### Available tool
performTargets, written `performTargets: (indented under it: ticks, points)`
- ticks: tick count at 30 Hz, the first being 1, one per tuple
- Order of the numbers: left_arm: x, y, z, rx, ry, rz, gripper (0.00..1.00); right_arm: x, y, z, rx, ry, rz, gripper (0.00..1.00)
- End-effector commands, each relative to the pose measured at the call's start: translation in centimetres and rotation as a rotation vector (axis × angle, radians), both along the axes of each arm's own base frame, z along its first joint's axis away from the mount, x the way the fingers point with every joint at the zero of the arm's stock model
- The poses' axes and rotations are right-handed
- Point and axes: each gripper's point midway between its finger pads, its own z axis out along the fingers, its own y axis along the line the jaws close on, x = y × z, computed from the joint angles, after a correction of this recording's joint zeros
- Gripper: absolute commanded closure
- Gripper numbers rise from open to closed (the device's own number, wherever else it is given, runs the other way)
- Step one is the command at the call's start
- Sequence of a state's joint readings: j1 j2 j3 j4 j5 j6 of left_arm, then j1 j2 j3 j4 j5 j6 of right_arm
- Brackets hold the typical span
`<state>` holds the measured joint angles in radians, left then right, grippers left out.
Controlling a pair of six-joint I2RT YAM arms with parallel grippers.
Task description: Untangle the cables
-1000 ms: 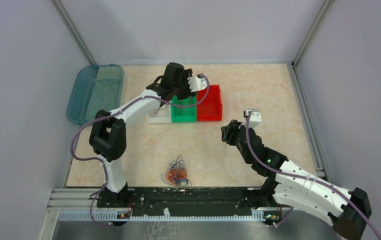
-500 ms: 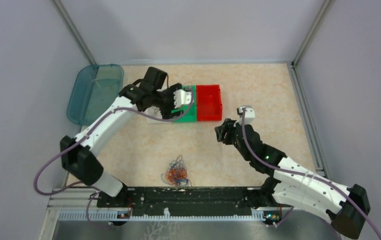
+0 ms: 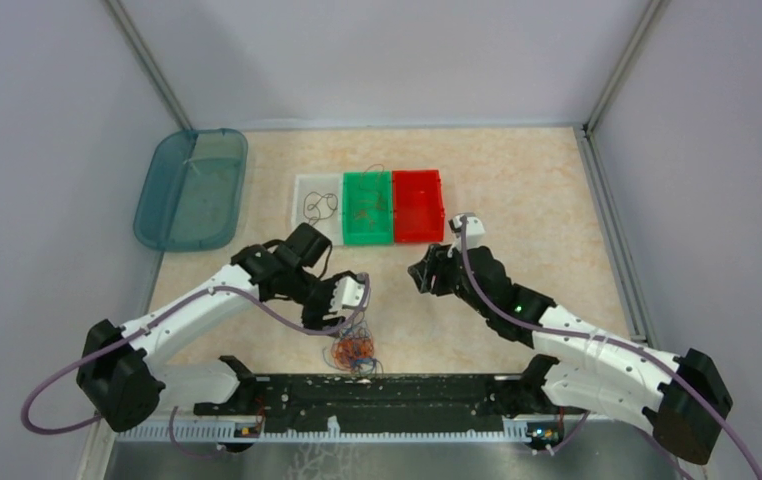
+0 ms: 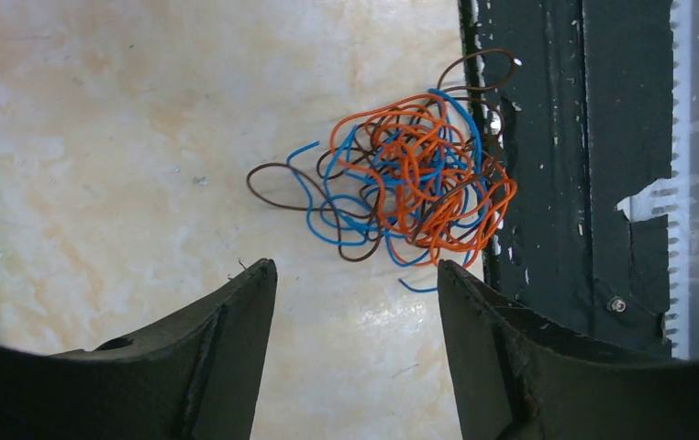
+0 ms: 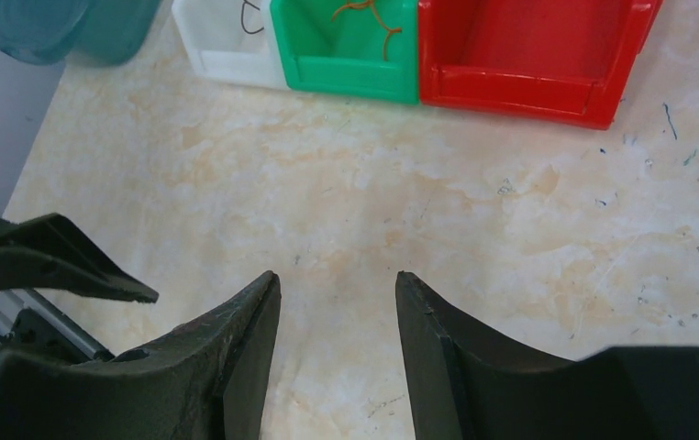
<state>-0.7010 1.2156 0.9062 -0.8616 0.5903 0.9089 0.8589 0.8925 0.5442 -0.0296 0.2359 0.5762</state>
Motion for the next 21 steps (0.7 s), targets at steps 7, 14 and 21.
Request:
performTargets:
  ticks: [7, 14, 21]
  points:
    - [-2.4, -2.7, -3.3, 0.029, -0.052, -0.157, 0.32, 0.6, 0.1, 0.8, 0.038, -0.012, -0.027, 0.49]
    - [-1.4, -3.3, -5.0, 0.086, -0.104, -0.187, 0.63, 0.8, -0.9, 0.8, 0.028, -0.024, -0.076, 0.53]
    - [4.9, -3.5, -3.3, 0.141, -0.400, -0.085, 0.95, 1.2, -2.0, 1.4, 0.043, -0.062, -0.127, 0.56]
